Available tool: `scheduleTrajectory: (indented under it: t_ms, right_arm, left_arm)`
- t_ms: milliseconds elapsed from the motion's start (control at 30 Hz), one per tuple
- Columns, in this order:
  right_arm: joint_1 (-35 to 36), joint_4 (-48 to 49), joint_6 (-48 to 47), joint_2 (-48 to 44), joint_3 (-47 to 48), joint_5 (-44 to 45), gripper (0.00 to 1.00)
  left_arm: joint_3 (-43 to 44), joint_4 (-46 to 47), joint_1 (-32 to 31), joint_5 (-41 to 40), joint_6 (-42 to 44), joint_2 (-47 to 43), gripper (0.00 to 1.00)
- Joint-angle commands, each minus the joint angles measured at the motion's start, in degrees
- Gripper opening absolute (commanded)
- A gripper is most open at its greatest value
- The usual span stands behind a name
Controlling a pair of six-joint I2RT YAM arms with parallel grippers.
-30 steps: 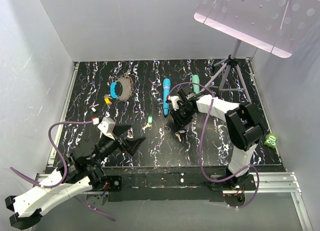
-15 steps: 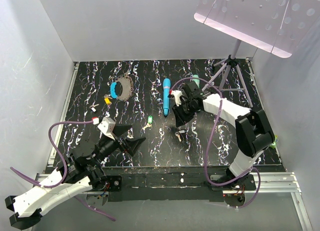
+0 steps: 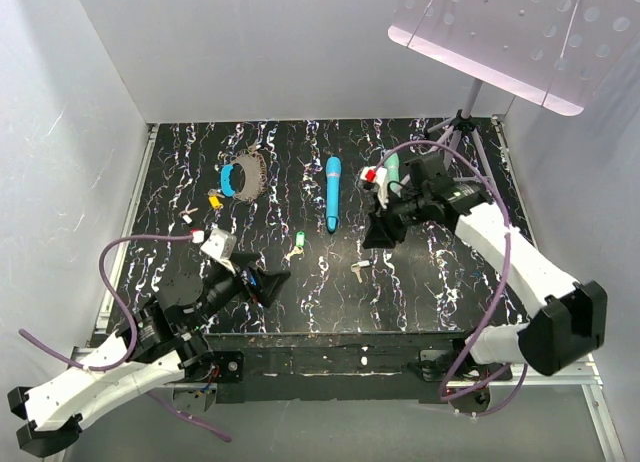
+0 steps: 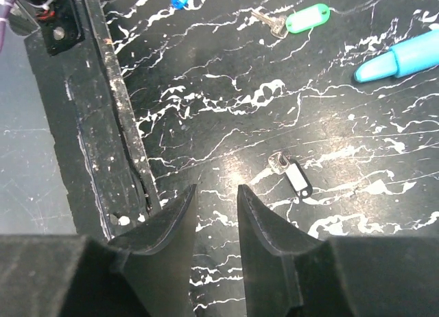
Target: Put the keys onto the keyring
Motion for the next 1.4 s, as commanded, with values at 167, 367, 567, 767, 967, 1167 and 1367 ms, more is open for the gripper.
scheduleTrajectory:
  t_ms: [167, 367, 567, 767, 967, 1167, 1367]
  right_arm:
    - [-1.6, -10.3, -4.0, -8.9, 3.2, -6.1, 0.48]
    - [-4.4, -14.5, -3.5, -6.4, 8.4, -10.6, 0.53]
    - [-11.9, -11.0, -3.5, -7.0, 2.7, -16.9, 0.53]
    - [-15.9, -5.2, -2.6, -11.4, -4.7, -19.5, 0.55]
    - [-20.4, 2.0, 0.1, -15.5, -11.3, -24.7, 0.59]
    - [-23.9, 11.9, 4.2, -19.3, -19.9, -30.0, 0.63]
    - [-24.9, 10.9, 2.3, -18.4, -19.4, -32.0, 0.64]
  left_arm:
    - [13.8, -14.8, 2.4, -13.1, -0.4, 13.9, 0.98]
    - [18.4, -13.8, 25.8, 8.7, 3.9, 22.3, 0.98]
    - [23.3, -10.6, 44.3, 26.7, 4.9, 33.6, 0.98]
    - [26.3, -5.4, 50.6, 31.2, 5.5, 47.4, 0.98]
    - [35.0, -4.8, 54.3, 31.3, 5.3, 63.8, 0.98]
    - [48.0, -7.4, 55.3, 31.8, 6.5, 79.1, 0.95]
    - [62.1, -14.4, 55.5, 34.3, 9.8, 92.0, 0.86]
